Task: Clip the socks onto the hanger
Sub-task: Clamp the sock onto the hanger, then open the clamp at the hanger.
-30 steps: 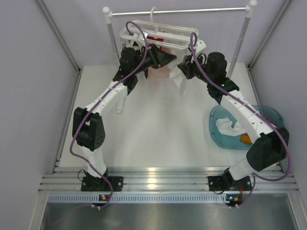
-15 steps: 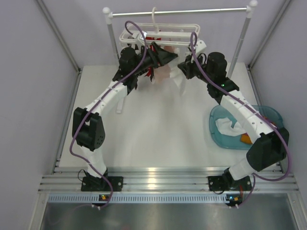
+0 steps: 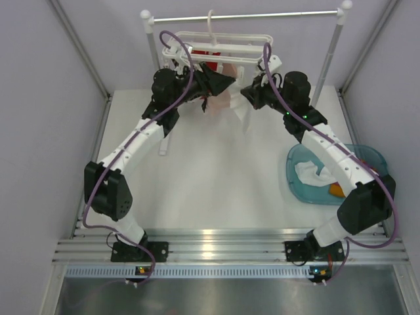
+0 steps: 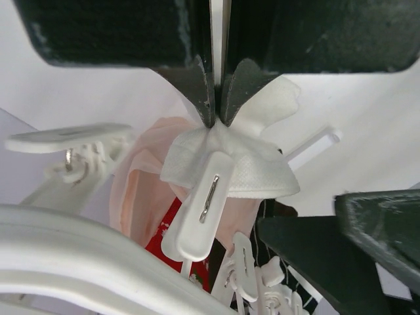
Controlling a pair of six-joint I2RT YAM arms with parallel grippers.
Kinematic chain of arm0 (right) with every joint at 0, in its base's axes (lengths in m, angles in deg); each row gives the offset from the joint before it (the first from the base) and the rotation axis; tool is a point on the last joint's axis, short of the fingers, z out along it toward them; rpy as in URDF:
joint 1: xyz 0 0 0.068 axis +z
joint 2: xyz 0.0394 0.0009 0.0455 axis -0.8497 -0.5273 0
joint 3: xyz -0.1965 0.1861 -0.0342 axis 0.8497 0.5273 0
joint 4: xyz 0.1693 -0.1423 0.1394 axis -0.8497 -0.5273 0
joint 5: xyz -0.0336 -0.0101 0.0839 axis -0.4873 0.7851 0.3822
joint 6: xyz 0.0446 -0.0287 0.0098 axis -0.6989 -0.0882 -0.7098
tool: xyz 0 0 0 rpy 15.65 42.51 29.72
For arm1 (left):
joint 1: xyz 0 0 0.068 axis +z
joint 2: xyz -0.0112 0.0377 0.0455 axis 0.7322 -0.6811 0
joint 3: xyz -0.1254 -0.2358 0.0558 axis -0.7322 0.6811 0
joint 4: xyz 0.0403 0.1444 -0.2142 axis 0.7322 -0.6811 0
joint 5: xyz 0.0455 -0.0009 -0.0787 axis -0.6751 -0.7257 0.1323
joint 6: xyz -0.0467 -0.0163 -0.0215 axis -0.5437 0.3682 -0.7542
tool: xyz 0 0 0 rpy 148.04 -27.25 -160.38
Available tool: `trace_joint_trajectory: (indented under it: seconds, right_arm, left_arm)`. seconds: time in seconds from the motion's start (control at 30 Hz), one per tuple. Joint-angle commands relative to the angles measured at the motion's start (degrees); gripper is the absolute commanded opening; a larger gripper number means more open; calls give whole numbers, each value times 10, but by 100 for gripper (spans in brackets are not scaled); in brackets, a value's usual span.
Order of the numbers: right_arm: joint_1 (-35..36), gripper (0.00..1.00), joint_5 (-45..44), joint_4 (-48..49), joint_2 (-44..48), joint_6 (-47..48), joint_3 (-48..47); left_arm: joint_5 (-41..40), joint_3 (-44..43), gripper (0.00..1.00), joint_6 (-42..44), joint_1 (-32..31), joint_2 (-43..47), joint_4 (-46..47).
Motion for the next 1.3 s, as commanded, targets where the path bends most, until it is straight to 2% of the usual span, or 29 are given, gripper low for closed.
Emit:
trace_joint_trajectory:
  seconds: [0.0,0.17,0.27,0.3,0.4,0.5,0.7,1.1,1.27]
  right_arm:
    - [2,0,21,29,28,-13,-3]
    - [12,0,32,33,34,-13,9]
    - [16,0,39,32,35,-23,11]
    - [18,0,42,32,35,-30,10]
    - [22,0,46,30,36,-33,8]
    - [25,0,49,28,38,-36,8]
    - [31,0,51,20,43,-41,9]
    - [50,0,52,13,38,-46,13]
    - [57,0,51,12,37,-48,13]
  left_arm:
    - [-23,9,83,74,2,63,-13]
    - [-51,10,82,136,-1,105,-54]
    - [-70,-5,84,207,-12,105,-82]
    - [-52,-24,85,235,-12,101,-86]
    - [39,-37,89,423,-12,96,-93]
    - [85,-70,83,561,-13,74,-144]
    - [97,-32,80,697,-15,71,-62]
    - [75,-16,72,759,-37,47,19]
    - [24,-5,74,774,-58,38,57]
